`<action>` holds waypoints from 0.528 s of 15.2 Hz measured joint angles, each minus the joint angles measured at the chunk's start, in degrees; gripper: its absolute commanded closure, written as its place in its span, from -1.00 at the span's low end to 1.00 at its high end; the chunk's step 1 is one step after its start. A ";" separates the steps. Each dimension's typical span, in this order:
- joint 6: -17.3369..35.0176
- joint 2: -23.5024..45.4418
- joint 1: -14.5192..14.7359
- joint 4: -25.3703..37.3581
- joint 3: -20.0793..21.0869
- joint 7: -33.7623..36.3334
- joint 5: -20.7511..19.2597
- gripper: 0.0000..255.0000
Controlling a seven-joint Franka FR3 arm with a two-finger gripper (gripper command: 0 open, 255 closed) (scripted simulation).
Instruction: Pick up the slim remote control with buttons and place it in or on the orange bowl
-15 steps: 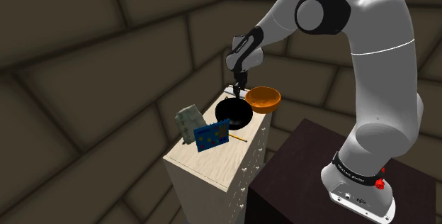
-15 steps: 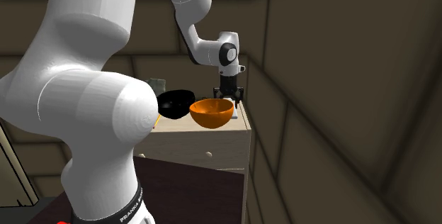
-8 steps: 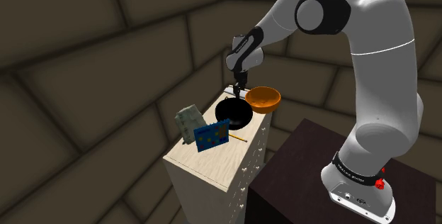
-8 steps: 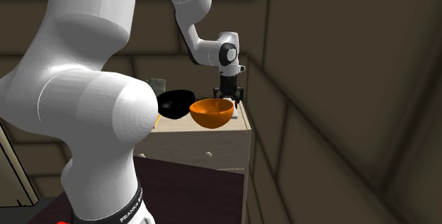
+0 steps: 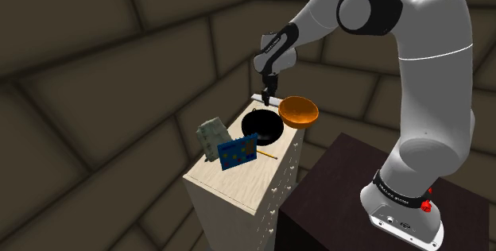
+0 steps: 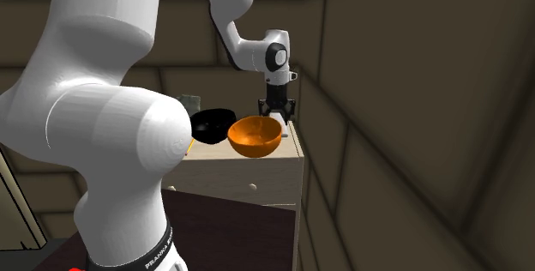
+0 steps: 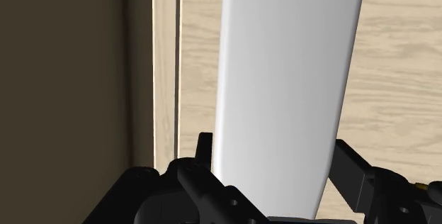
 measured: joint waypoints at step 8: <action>-4.79 -4.05 0.48 0.80 -0.63 0.71 -1.13 1.00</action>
